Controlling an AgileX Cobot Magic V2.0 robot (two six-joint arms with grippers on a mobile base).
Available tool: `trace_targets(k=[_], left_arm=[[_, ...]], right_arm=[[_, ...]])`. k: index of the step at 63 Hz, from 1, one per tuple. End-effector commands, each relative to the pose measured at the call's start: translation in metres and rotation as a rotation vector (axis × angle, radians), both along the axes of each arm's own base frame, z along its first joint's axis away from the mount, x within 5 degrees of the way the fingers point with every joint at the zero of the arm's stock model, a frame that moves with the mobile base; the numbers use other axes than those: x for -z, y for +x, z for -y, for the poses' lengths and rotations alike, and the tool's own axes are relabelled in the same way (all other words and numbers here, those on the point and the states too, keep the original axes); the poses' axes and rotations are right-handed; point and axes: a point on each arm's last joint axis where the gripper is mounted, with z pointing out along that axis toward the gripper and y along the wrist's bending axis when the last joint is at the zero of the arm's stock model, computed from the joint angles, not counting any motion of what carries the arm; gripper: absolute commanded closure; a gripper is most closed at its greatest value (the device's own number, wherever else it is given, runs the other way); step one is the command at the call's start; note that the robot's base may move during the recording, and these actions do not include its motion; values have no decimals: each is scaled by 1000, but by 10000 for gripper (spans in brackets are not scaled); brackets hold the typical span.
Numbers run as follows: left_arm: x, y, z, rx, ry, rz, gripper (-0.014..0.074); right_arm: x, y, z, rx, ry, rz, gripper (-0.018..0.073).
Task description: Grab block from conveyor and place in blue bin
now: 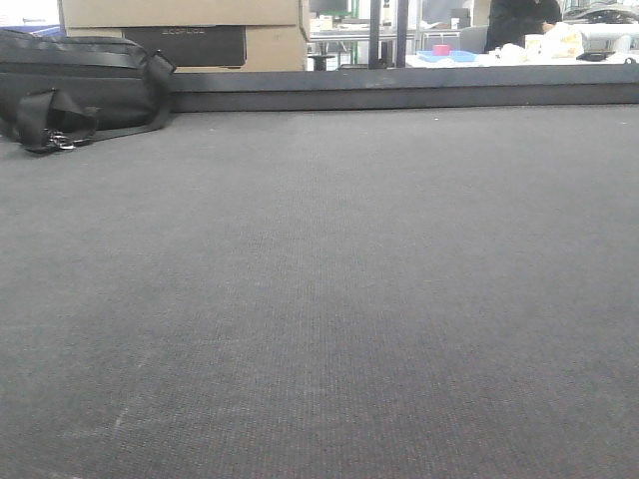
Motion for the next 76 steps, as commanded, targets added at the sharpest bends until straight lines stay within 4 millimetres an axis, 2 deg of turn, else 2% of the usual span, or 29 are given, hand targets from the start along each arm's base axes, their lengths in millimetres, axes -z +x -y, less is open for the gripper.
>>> trace_targets(k=[1,61,76], left_arm=[[-3,-1,0,-4,-5,29,707],[-4,-1,0,-4,-5,34,707],[-6,-1,0,-3,0,56,707]], right_arm=[[-2,0,0,2,-2,19,721],[-2,0,0,2,-2,19,721],[-7,-1,1,8,2,74,721]])
